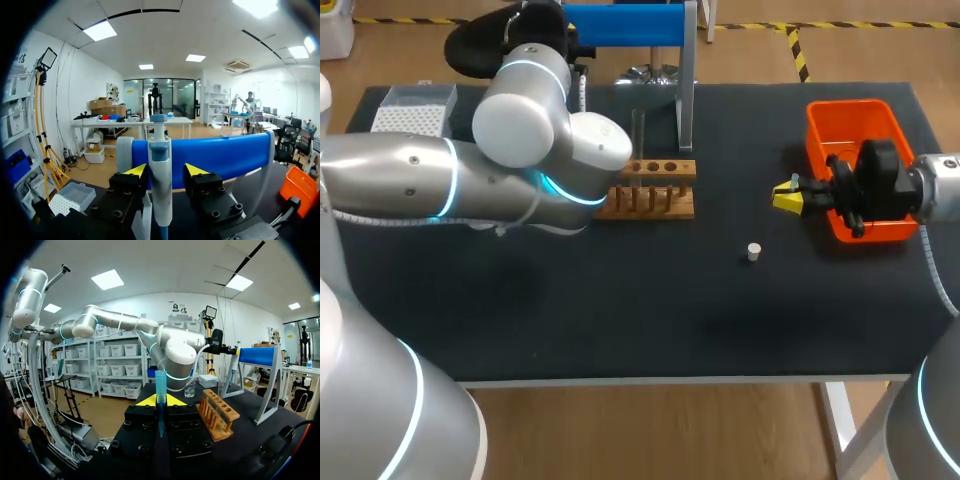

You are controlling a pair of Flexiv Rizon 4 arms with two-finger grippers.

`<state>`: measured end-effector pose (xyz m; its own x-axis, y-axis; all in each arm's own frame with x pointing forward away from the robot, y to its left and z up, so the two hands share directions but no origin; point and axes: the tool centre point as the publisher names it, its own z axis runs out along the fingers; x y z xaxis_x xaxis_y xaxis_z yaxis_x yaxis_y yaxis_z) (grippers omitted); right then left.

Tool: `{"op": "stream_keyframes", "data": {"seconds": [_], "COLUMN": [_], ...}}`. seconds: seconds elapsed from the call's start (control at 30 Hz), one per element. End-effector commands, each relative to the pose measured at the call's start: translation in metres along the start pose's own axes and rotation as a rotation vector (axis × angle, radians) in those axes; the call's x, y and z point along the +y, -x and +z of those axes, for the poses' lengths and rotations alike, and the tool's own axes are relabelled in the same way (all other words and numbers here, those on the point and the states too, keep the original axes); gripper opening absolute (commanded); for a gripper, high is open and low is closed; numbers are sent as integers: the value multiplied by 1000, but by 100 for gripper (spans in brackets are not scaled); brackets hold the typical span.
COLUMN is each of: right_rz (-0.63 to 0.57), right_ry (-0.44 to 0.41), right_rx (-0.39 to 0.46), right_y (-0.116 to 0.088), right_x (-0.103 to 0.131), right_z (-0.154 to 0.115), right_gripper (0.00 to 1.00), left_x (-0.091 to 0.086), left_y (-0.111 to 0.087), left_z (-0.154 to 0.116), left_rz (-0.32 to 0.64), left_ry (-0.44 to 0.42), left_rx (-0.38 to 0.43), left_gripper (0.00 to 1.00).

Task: Invert the test tube, pick up the pipette, mount the tip to pipette, aspirate from beaker and dispense into the tube, eject the tip, return the pipette, and cap with the stopper.

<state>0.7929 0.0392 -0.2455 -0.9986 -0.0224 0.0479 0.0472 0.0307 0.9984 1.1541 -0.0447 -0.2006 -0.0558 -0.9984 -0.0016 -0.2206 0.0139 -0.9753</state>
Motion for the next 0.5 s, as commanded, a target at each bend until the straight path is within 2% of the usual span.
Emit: {"op": "stream_keyframes", "data": {"seconds": [0.03, 0.5], "right_rz": [-1, -1], "right_ry": [-1, -1], "right_rx": [-2, -2], "right_y": [-1, -1], "right_x": [0, 0], "right_z": [0, 0], "right_gripper": [0, 0], "left_x": [0, -1], "left_y": [-2, 2], "left_z": [3, 7], "left_rz": [1, 1], "left_ry": [-1, 1], "left_rx": [-7, -24], "left_gripper": [43, 39]}}
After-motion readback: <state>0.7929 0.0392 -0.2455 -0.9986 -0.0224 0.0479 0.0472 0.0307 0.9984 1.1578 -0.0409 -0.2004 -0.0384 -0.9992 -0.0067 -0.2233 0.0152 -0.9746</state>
